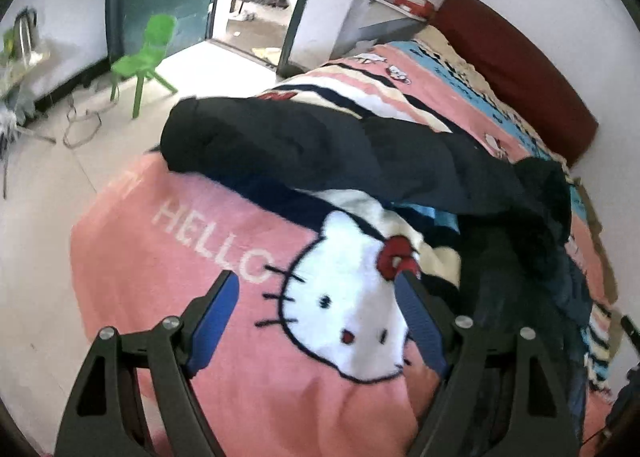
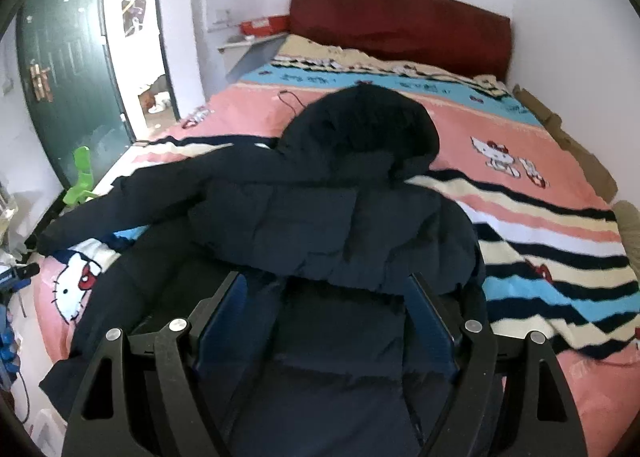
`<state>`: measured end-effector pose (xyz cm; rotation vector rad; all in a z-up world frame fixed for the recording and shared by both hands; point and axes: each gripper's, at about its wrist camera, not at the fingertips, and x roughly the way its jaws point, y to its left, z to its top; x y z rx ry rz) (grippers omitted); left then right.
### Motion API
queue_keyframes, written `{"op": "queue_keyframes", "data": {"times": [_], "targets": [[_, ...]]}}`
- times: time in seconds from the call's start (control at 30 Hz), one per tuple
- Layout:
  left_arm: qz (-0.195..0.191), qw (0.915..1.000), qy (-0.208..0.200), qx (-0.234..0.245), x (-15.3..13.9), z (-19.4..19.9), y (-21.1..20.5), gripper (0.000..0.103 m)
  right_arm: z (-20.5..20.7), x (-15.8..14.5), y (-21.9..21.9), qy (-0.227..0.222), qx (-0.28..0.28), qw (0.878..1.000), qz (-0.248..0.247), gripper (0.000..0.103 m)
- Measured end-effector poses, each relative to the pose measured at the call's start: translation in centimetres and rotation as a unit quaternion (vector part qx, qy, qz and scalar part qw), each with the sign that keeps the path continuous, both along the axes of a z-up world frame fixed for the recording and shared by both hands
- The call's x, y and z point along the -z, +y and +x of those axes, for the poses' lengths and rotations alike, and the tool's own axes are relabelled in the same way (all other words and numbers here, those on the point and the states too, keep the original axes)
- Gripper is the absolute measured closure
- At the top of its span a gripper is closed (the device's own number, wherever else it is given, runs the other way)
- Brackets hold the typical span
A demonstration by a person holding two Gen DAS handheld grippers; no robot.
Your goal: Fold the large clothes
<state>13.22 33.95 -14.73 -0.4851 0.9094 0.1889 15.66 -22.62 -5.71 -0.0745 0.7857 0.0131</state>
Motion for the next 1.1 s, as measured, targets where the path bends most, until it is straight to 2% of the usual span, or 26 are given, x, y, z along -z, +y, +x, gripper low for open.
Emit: {"op": "queue_keyframes", "data": {"times": [0.13,0.27,0.43,0.53,0.7,0.77,0.8,0.83,1.03,1.1], "targets": [[-0.060,0.9978,-0.013,-0.025,1.6,1.6,2.7,0.023,1.1,1.0,-0.3,0.012,0.020,1.000,-0.001,0.023],[-0.123,0.9876,-0.037,-0.090,3.0,3.8,7.1,0.023,2.2,1.5,-0.3,0.022,0.032,0.999,-0.010,0.023],[-0.136,0.9787,-0.029,-0.151,4.5,5.7,11.5,0.024,3.3,1.9,-0.9,0.031,0.049,0.998,-0.022,0.023],[-0.163,0.9715,-0.024,-0.170,5.8,6.7,13.2,0.026,3.9,2.2,-1.3,0.037,0.059,0.997,-0.027,0.023],[-0.157,0.9718,-0.023,-0.174,5.6,8.5,13.5,0.028,4.7,2.9,-1.3,0.045,0.067,0.996,-0.027,0.023],[-0.147,0.9735,-0.018,-0.174,5.6,9.3,13.4,0.042,4.8,3.0,-1.0,0.047,0.065,0.996,-0.029,0.023],[-0.139,0.9750,-0.012,-0.173,5.7,9.6,13.4,0.055,4.9,3.1,-0.9,0.047,0.063,0.996,-0.030,0.023],[-0.137,0.9759,-0.008,-0.170,5.7,9.9,13.2,0.063,4.9,3.1,-0.8,0.047,0.062,0.996,-0.030,0.023],[-0.103,0.9828,-0.013,-0.153,4.6,11.0,11.8,0.088,4.6,3.0,-0.8,0.047,0.062,0.997,-0.028,0.023],[-0.084,0.9853,-0.017,-0.147,3.5,11.2,11.0,0.090,4.4,2.8,-0.9,0.043,0.063,0.997,-0.027,0.023]]}}
